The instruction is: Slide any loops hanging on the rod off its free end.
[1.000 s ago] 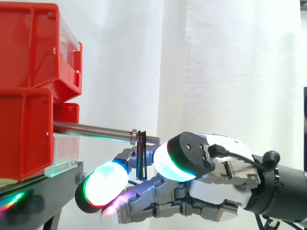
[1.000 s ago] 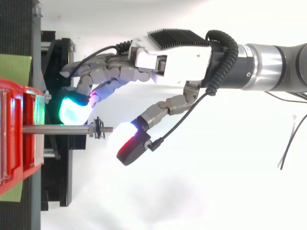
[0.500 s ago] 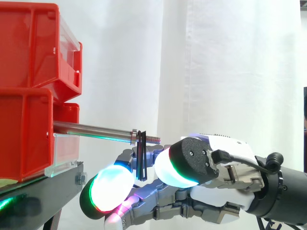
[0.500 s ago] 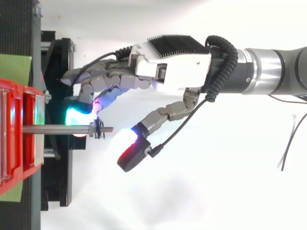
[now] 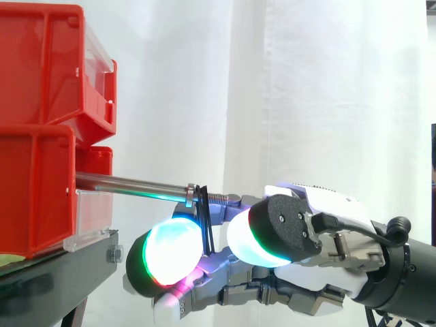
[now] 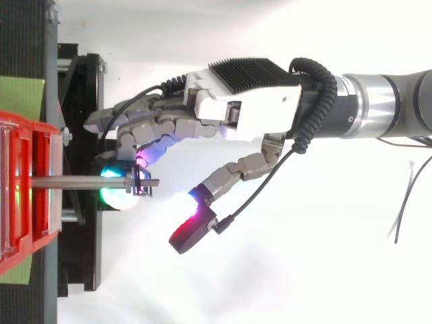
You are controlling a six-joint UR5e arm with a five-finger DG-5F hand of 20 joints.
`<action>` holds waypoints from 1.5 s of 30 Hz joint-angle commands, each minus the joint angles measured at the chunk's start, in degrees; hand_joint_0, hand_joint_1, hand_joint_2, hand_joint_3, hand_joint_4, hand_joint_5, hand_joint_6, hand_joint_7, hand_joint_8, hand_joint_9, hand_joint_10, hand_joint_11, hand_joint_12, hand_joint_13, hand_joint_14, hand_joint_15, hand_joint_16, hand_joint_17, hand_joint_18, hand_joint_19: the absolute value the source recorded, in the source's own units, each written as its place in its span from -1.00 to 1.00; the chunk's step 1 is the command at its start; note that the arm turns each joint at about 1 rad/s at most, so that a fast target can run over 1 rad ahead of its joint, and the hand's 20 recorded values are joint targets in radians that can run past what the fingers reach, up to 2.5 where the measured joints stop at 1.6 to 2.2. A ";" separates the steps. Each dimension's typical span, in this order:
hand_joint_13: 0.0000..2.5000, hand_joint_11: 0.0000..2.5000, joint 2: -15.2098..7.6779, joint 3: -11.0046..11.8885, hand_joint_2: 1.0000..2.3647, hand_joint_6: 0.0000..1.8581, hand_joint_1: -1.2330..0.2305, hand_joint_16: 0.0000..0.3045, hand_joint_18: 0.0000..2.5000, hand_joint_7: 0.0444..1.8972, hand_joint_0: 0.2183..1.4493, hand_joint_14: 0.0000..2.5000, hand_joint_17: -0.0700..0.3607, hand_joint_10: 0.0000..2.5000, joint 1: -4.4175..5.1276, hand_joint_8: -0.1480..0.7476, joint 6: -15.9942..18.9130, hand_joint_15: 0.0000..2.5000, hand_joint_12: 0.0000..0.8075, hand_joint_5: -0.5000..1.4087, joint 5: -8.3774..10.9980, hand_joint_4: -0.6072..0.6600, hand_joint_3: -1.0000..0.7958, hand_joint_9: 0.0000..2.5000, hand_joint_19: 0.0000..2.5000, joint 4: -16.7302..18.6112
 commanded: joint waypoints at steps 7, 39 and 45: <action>-0.76 -0.89 0.00 -0.24 -0.99 -0.46 -0.10 -0.70 -0.75 0.31 -0.39 -1.00 -0.20 -1.00 0.02 -0.07 0.01 -1.00 -0.18 -0.55 -0.01 0.29 -0.39 -0.38 -0.86 1.96; -0.73 -0.90 -1.41 -0.33 -1.00 -0.46 -0.02 -0.70 -0.73 0.24 -0.41 -1.00 -0.19 -1.00 -0.42 -0.05 0.19 -1.00 -0.17 -0.56 -0.01 0.29 -0.42 -0.37 -0.84 2.23; -0.72 -0.88 -1.41 -0.33 -0.99 -0.46 -0.09 -0.70 -0.71 0.42 -0.38 -1.00 -0.20 -1.00 -0.42 -0.05 0.19 -1.00 -0.17 -0.54 -0.01 0.25 -0.39 -0.36 -0.83 1.61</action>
